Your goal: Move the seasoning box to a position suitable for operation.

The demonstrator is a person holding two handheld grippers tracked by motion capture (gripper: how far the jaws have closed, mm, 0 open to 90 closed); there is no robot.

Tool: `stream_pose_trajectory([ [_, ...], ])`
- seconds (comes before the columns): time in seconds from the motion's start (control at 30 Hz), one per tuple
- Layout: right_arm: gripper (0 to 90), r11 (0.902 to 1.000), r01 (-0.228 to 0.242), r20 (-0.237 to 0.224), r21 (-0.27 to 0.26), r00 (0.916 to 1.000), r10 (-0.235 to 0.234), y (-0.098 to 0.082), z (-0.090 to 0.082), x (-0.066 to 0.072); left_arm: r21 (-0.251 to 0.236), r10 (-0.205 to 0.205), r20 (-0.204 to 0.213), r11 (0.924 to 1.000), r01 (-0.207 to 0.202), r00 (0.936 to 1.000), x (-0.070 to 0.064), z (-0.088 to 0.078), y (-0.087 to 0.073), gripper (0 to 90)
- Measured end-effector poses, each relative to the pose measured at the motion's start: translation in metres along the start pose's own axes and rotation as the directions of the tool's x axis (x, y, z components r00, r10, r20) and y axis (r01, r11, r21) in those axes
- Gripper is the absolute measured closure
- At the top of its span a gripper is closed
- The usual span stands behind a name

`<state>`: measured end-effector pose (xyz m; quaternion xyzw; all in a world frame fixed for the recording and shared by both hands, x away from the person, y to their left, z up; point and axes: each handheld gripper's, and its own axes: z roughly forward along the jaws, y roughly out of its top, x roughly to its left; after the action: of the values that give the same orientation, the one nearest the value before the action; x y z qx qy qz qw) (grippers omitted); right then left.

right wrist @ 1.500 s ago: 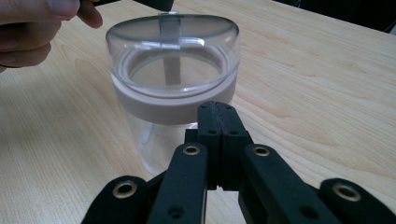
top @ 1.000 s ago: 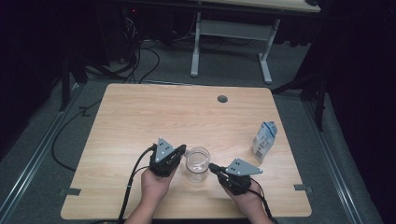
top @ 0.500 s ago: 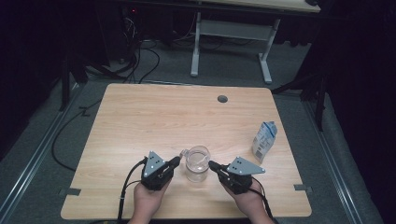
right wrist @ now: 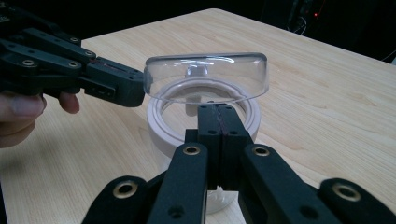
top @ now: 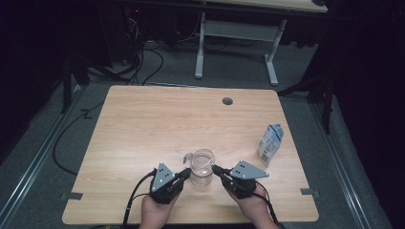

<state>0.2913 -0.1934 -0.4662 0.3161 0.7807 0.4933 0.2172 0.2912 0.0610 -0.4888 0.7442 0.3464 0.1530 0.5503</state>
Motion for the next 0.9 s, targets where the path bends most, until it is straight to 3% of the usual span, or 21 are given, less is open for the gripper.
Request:
stream_pose_trajectory([
  [0.3, 89.9, 1.0000, -0.003, -0.002, -0.005, 1.0000, 0.003, 0.0005, -0.0012, -0.0008, 0.000, 0.008, 0.010, 1.0000, -0.008, 0.9999, -0.0074, 0.0046, -0.0001, 89.3],
  [0.9, 89.9, 0.9999, -0.009, 0.011, 0.014, 0.9999, 0.008, -0.0044, 0.0050, -0.0028, -0.023, -0.003, 0.019, 0.9997, 0.003, 0.9998, -0.0072, 0.0035, 0.0035, 89.9],
])
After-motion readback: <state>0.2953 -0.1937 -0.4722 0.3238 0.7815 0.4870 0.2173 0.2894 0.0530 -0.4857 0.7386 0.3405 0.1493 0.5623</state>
